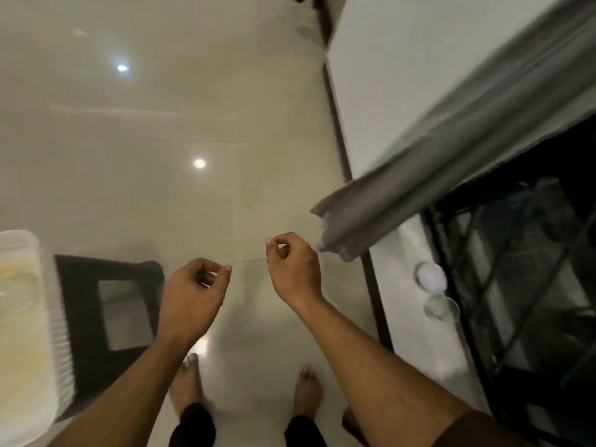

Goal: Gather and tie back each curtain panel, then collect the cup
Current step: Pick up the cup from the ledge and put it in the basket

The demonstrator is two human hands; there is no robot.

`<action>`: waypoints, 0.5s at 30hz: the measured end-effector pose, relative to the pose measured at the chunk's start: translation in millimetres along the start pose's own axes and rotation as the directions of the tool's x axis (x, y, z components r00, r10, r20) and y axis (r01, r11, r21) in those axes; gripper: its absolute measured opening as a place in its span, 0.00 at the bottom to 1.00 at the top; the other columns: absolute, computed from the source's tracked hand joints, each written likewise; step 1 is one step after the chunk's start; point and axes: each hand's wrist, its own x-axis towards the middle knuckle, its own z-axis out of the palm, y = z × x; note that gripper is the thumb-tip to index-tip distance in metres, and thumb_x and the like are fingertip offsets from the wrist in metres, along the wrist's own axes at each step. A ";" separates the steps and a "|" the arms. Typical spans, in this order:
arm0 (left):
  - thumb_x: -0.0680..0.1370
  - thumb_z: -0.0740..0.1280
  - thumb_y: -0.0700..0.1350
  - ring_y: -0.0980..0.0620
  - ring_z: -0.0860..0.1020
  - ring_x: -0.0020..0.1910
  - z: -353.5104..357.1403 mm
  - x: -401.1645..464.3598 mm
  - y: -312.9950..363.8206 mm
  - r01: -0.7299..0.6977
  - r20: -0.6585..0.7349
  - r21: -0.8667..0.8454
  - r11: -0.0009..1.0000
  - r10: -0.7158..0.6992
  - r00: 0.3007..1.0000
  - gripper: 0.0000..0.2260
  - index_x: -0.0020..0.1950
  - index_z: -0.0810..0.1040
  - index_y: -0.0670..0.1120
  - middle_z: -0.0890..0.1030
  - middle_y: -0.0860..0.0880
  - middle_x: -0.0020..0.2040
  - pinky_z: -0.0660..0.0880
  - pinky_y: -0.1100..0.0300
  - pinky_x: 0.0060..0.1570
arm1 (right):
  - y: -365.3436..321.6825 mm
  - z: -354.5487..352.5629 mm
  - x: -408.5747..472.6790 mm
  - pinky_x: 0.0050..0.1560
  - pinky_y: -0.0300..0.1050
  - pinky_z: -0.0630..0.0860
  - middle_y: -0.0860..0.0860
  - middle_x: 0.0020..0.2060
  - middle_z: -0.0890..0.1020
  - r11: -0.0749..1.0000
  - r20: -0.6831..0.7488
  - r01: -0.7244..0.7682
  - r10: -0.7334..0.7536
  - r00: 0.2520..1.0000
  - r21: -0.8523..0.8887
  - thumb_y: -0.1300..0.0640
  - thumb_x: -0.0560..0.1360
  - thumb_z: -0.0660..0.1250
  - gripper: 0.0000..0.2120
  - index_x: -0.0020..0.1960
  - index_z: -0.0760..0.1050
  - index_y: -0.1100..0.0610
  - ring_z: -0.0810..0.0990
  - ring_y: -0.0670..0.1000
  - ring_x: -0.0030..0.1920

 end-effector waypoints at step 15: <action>0.79 0.70 0.54 0.55 0.83 0.41 390.1 -40.9 94.7 -0.255 0.515 0.097 0.962 0.171 0.840 0.06 0.46 0.81 0.54 0.83 0.56 0.44 0.76 0.61 0.38 | 343.1 -223.9 43.1 0.55 0.58 0.83 0.56 0.49 0.86 0.778 -0.368 -0.468 0.617 0.695 0.419 0.52 0.82 0.66 0.10 0.52 0.81 0.58 0.85 0.59 0.51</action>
